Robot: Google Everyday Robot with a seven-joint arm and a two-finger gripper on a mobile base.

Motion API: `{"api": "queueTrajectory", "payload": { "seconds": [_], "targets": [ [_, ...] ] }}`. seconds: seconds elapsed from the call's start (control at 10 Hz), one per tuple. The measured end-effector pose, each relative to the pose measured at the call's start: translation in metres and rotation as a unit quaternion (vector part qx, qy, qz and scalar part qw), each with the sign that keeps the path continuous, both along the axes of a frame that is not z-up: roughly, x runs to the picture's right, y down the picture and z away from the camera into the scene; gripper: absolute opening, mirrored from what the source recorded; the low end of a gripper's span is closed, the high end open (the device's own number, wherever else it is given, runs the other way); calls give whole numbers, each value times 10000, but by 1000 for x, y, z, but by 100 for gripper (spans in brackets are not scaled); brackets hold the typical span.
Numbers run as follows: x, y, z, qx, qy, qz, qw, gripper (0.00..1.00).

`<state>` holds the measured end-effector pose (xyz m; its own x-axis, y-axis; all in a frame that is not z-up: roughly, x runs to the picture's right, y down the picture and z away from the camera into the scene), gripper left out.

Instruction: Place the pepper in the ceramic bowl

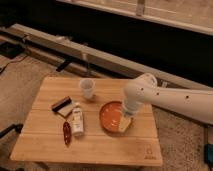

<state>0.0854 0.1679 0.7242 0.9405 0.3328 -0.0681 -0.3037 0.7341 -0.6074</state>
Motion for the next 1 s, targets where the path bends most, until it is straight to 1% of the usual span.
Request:
{"api": "queueTrajectory", "payload": {
  "seconds": [0.1, 0.2, 0.3, 0.4, 0.5, 0.6, 0.8, 1.0],
  "targets": [
    [-27, 14, -15, 56, -164, -103, 9998, 80],
    [-54, 22, -26, 103, -317, -199, 9992, 80],
    [-79, 26, -32, 140, -444, -292, 9985, 80],
    [-99, 27, -35, 157, -546, -358, 9977, 80],
    [-127, 24, -35, 173, -710, -453, 9963, 80],
    [-147, 21, -35, 172, -876, -516, 9947, 80],
    [-167, 19, -37, 123, -1113, -526, 9923, 80],
    [-165, 20, -37, 116, -1101, -513, 9925, 80]
  ]
}}
